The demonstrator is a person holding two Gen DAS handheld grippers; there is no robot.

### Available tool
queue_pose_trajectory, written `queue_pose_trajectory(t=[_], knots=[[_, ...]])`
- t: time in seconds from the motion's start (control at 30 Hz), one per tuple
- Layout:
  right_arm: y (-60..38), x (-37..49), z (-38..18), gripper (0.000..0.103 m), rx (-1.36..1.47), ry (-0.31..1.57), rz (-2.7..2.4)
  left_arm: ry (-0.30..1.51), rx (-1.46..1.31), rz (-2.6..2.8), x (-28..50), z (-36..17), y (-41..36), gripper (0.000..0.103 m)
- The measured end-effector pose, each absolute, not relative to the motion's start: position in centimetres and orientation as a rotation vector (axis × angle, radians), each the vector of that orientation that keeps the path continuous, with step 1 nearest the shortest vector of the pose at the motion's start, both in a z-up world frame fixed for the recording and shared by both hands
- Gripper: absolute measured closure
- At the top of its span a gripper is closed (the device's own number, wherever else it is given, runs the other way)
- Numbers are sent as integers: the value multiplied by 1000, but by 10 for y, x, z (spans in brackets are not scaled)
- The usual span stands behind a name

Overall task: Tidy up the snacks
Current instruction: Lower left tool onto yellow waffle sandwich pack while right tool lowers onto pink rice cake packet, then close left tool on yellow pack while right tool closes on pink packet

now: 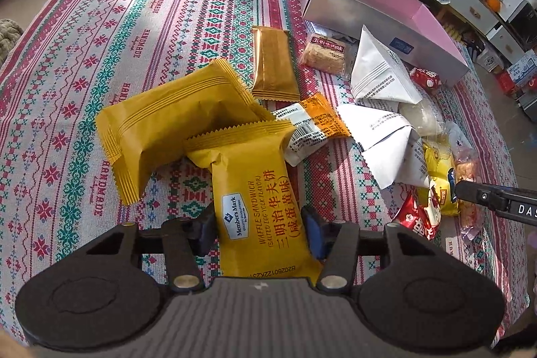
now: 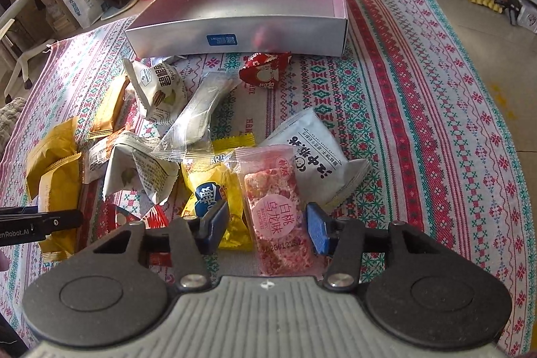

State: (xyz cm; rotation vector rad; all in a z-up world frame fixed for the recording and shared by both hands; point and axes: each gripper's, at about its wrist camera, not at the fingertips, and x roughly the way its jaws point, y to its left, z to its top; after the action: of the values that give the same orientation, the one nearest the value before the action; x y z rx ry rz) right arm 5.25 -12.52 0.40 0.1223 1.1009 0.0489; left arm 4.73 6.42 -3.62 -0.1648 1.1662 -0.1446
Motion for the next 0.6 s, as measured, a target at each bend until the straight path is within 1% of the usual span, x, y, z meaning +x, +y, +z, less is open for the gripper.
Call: queue_pose_trajectory(t=[0.1,0.17,0.27,0.4,0.43,0.47,0.5,0.6], knots=[[-124,52,5,58,115,1110,63,1161,-173,-147,46,-35,65,48],[-125,51,7,63,118,1120,69,1160,-187,-148,45,-33,68,49],[-127,49,7,64,114,1125,65,1153,-201,-147,45,-32,70,54],[-125,51,0,64,97,1143,61,1149,-198,-147,44,-31,68,54],[-124,51,-1,67,92,1143,62,1147,-194,-147,44,-31,66,54],[-123,51,-1,71,89,1141,65,1144,-191,-148,44,-31,66,54],[-122,51,-1,73,89,1136,69,1142,-190,-149,43,-31,66,54],[-121,48,2,74,80,1113,73,1134,-194,-155,41,-28,67,55]])
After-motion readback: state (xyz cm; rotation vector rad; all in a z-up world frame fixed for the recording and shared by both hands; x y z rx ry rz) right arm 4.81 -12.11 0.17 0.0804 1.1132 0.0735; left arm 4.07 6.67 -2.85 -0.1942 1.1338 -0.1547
